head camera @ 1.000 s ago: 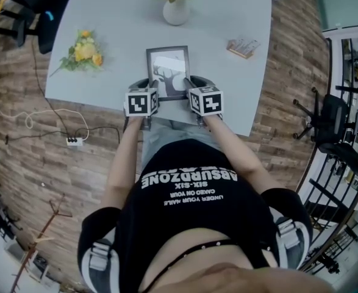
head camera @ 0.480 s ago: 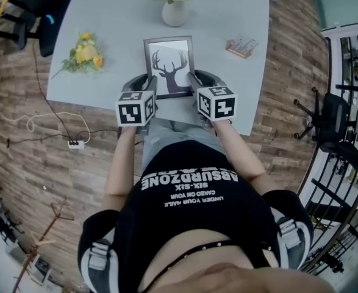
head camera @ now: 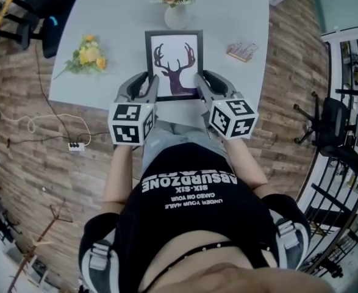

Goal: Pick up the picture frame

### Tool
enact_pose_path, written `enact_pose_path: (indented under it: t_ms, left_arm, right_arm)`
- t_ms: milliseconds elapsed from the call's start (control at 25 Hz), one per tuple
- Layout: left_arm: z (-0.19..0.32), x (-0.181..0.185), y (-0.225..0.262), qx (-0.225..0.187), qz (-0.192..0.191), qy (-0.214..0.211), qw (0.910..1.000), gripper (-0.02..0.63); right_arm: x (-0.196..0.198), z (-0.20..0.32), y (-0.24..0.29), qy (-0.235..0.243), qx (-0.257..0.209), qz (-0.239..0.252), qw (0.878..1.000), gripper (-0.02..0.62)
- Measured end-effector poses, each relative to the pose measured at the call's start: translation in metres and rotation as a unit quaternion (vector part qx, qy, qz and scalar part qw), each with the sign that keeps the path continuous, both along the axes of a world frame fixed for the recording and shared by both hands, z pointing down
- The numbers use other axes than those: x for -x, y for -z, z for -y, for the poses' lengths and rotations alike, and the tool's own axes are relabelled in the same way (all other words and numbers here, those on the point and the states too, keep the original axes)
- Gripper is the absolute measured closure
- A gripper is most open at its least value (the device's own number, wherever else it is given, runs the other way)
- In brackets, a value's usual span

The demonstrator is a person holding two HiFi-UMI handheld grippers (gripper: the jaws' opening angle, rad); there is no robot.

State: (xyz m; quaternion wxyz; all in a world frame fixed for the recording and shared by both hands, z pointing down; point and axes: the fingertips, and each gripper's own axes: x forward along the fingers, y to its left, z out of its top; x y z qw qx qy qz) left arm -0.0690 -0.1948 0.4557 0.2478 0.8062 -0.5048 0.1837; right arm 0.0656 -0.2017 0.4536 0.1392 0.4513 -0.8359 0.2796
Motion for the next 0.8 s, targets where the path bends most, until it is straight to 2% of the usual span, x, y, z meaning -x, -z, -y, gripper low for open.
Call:
enact_pose_path:
  t_ms: [280, 800]
  left_arm:
    - [-0.004, 0.003, 0.045, -0.057, -0.006, 0.004, 0.9984, 0.494]
    - [-0.011, 0.000, 0.054, -0.064, -0.007, -0.003, 0.9979, 0.495]
  right_arm:
    - [0.001, -0.003, 0.041, 0.001, -0.050, 0.026, 0.998, 0.503]
    - [-0.002, -0.007, 0.050, -0.005, -0.056, 0.020, 0.998, 0.506]
